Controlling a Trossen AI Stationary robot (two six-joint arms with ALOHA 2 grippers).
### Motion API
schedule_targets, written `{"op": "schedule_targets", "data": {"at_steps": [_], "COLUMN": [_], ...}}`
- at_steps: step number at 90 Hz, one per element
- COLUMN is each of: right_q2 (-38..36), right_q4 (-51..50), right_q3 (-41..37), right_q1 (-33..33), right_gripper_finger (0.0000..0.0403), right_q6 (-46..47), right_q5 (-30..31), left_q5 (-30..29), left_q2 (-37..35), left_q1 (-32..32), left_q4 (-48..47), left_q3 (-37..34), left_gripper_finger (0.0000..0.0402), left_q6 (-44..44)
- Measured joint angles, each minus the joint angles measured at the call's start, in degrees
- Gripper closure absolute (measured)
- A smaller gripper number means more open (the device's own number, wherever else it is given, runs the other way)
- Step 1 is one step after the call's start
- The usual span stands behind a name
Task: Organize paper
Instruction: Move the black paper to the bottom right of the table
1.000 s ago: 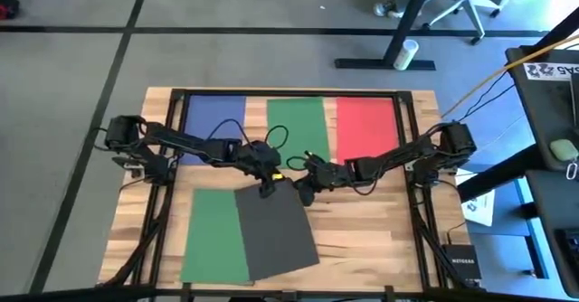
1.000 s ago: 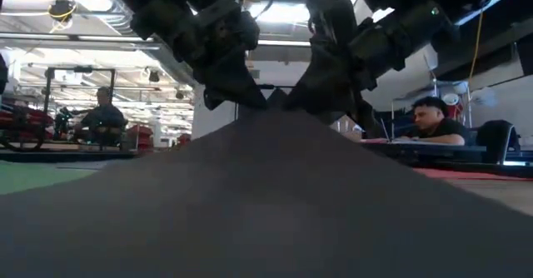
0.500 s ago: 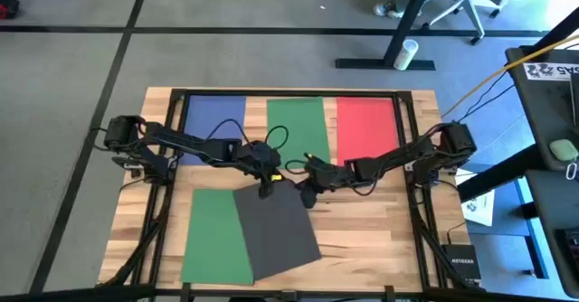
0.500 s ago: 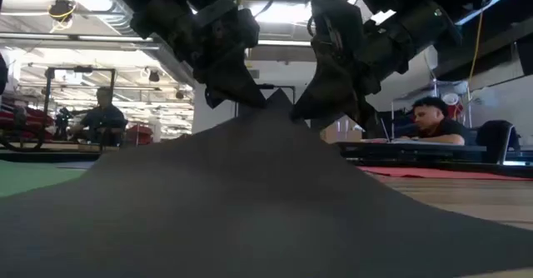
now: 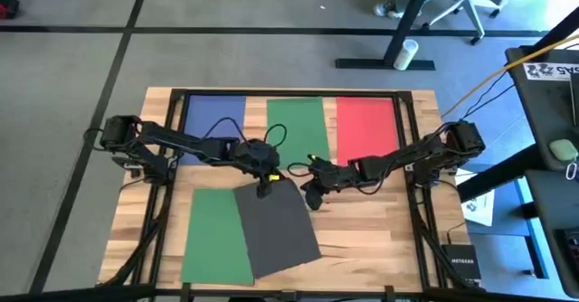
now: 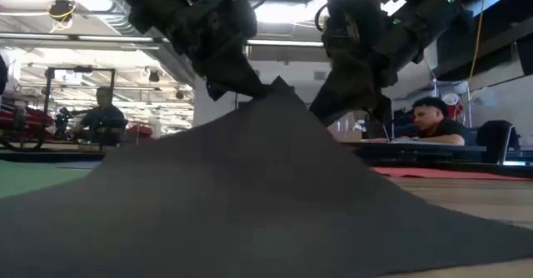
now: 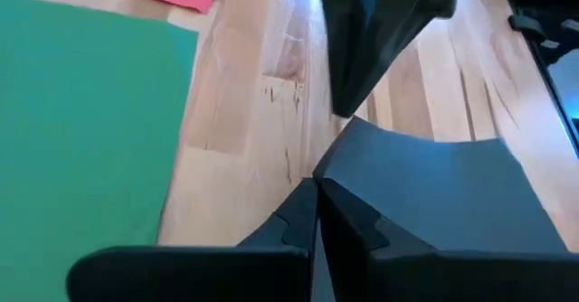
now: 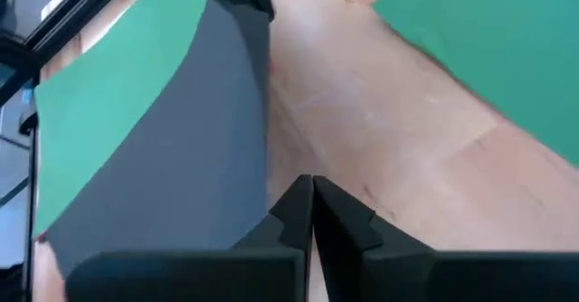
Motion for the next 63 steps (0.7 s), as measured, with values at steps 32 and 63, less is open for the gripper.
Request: {"op": "schedule_targets", "data": {"at_steps": [32,63], "right_q2": [-0.6,-0.5], "right_q4": [0.1,0.1], "right_q3": [0.0,0.0], "right_q1": [1.9,2.2], "right_gripper_finger": [0.0403,0.0403], "right_q6": [-1.5,-4.0], "right_q5": [-0.5,-1.2], "left_q5": [-0.3,-0.5], "left_q2": [3.7,4.4], "left_q1": [-3.9,-1.8], "left_q4": [3.5,5.7], "left_q3": [0.0,0.0], "left_gripper_finger": [0.0391,0.0302], "left_q6": [1.4,-3.8]}}
